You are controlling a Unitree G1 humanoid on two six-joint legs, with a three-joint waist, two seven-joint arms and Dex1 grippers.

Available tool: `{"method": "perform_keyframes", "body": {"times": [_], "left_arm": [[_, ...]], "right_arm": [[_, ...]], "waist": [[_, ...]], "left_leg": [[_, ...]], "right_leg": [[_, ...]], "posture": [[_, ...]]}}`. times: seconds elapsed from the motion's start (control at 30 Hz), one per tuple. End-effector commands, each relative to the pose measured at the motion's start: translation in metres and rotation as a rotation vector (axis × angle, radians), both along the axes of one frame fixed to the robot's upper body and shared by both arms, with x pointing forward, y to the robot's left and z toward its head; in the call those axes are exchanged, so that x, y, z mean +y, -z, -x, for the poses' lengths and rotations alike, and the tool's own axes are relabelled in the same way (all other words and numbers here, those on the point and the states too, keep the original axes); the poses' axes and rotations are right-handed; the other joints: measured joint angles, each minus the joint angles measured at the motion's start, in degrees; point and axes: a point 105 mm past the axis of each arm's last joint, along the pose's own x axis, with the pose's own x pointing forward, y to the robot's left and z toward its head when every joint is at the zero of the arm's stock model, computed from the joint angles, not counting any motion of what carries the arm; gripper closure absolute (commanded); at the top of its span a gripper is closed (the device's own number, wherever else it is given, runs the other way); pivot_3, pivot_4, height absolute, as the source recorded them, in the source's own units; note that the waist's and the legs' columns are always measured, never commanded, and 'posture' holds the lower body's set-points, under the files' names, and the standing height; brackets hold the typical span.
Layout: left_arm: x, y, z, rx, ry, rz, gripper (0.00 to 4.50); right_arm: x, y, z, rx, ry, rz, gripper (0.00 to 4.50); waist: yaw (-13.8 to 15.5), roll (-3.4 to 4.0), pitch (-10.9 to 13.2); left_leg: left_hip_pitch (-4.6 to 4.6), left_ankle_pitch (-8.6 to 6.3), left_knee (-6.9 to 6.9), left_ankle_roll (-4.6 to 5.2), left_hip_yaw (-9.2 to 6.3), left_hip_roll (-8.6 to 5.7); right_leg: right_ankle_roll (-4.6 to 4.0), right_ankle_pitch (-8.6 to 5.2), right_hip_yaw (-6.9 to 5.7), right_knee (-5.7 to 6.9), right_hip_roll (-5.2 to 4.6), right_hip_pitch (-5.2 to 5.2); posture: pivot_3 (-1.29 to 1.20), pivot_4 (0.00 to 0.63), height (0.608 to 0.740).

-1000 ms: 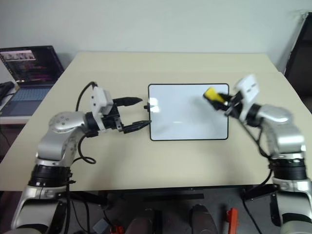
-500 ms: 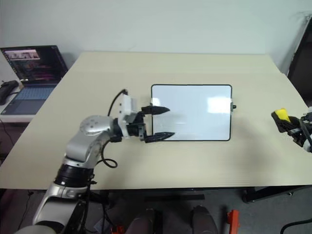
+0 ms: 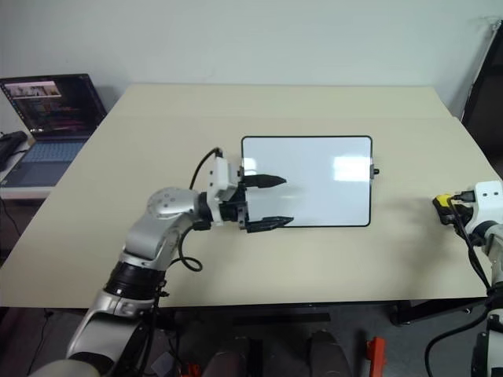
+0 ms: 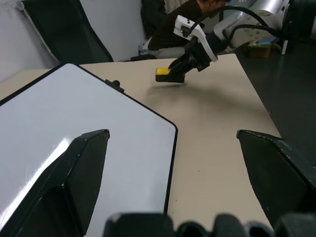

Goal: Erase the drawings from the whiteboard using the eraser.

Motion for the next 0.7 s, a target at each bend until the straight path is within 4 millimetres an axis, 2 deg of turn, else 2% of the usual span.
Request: {"method": "perform_keyframes", "body": {"times": [0.03,0.27,0.43,0.6,0.7], "left_arm": [[0.004,-0.010,0.004,-0.053,-0.005,0.004,0.00],[0.007,-0.009,0.004,-0.051,-0.021,-0.003,0.00],[0.006,-0.009,0.003,-0.054,-0.024,0.000,0.00],[0.007,-0.011,-0.001,-0.065,-0.045,0.005,0.00],[0.037,-0.016,-0.023,-0.083,-0.270,0.076,0.00]], "right_arm": [[-0.004,-0.003,-0.003,-0.022,-0.001,0.019,3.53],[-0.005,0.004,-0.003,0.002,-0.010,0.030,3.53],[-0.003,-0.001,-0.004,-0.018,-0.012,0.027,1.86],[-0.005,-0.014,-0.001,-0.044,-0.018,0.051,0.14],[0.014,-0.049,0.001,-0.184,-0.063,0.064,0.02]], "waist": [[0.00,0.00,0.00],[-0.01,0.00,0.00],[-0.02,0.00,0.00],[0.00,0.00,0.00],[0.01,0.05,-0.02]], "left_leg": [[0.00,0.00,0.00,0.00,0.00,0.00],[0.01,0.00,0.04,0.00,0.01,0.01],[0.02,0.00,0.04,0.00,0.01,0.01],[0.02,0.00,0.04,0.00,0.01,0.01],[0.01,0.00,0.05,0.00,-0.01,0.00]], "right_leg": [[0.00,0.00,0.00,0.00,0.00,0.00],[0.00,0.00,0.01,0.00,0.00,0.02],[0.00,0.00,0.02,0.01,0.00,0.03],[0.00,0.00,0.01,0.01,0.00,0.03],[0.00,0.00,0.02,0.04,0.00,0.02]], "posture": [[0.00,0.150,0.740],[0.00,0.150,0.740],[0.00,0.150,0.740],[0.00,0.150,0.740],[0.00,0.150,0.740]]}}
